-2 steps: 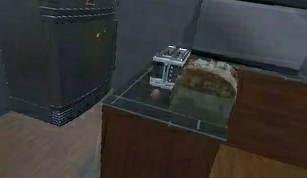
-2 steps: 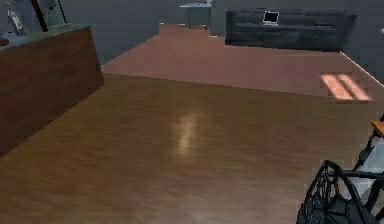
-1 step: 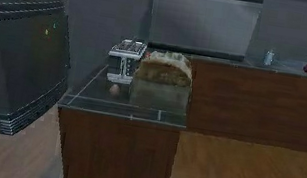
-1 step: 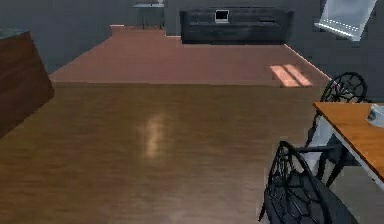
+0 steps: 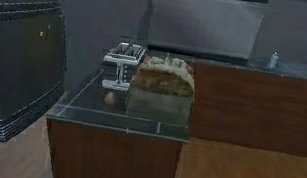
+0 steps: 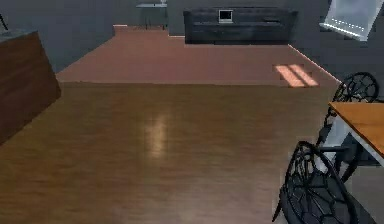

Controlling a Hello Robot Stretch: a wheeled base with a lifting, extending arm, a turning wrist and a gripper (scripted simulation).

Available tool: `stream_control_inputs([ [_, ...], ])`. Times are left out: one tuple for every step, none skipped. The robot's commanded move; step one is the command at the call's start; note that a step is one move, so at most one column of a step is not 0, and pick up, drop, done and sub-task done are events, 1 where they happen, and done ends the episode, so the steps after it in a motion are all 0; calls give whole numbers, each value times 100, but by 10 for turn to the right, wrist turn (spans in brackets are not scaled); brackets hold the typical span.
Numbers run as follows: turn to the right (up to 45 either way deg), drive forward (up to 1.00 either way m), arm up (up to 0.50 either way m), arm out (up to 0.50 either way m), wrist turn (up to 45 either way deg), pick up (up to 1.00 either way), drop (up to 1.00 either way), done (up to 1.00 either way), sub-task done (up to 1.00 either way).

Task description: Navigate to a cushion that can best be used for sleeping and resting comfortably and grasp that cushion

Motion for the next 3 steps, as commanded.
stream_control_inputs([
  [450, 0, 0, 0, 0, 0, 0, 0, 0],
  [450, 0, 0, 0, 0, 0, 0, 0, 0],
  [0, 100, 0, 0, 0, 0, 0, 0, 0],
])
